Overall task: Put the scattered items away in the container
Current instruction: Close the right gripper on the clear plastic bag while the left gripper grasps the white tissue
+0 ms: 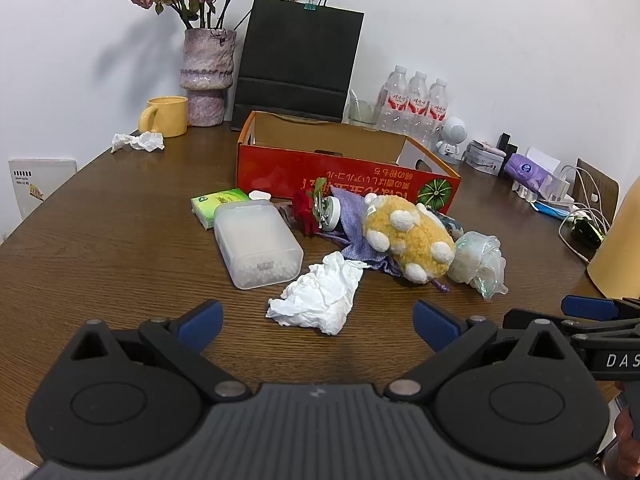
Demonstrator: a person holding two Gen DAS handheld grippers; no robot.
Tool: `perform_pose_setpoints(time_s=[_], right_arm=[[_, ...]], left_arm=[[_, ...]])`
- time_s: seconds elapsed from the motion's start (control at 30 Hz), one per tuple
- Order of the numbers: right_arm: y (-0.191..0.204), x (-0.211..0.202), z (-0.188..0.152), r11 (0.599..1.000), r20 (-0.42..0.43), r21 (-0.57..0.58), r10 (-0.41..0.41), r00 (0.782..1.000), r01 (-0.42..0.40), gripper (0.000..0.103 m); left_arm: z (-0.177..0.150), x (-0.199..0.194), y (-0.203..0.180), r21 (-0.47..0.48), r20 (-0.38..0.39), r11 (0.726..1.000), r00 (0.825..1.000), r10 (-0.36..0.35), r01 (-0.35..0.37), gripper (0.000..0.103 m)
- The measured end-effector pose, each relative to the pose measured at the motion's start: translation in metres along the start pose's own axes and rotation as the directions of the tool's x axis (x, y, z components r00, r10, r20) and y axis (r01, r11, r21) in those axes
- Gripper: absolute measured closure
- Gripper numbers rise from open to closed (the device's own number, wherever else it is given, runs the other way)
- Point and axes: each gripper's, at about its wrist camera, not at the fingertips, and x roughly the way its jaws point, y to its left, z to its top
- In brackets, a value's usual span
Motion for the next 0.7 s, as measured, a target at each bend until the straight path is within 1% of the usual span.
perform_pose_setpoints(time_s=[0.43, 0.6, 0.7], right_arm=[[-0.005, 0.007, -0.003, 1.000, -0.026, 0.010, 0.006, 1.000, -0.006, 0.000], [-0.012, 0.019, 0.001, 1.000, -0.035, 0.011, -0.013, 0.999, 0.014, 0.000], [-0.016, 0.031, 0.004, 0.999, -0.035, -0.005, -0.039, 0.999, 0.039, 0.000]], left_arm=[[0.004, 0.010, 0.000, -0.010, -0.033, 1.000, 0.999, 0.005, -0.006, 0.000], [0.006, 0.023, 0.002, -0.007, -0.062, 1.000, 0.998, 0.005, -0.005, 0.000], [0.009, 0.036, 0.000, 0.004, -0.079, 1.000, 0.997, 0.003, -0.003, 0.000]])
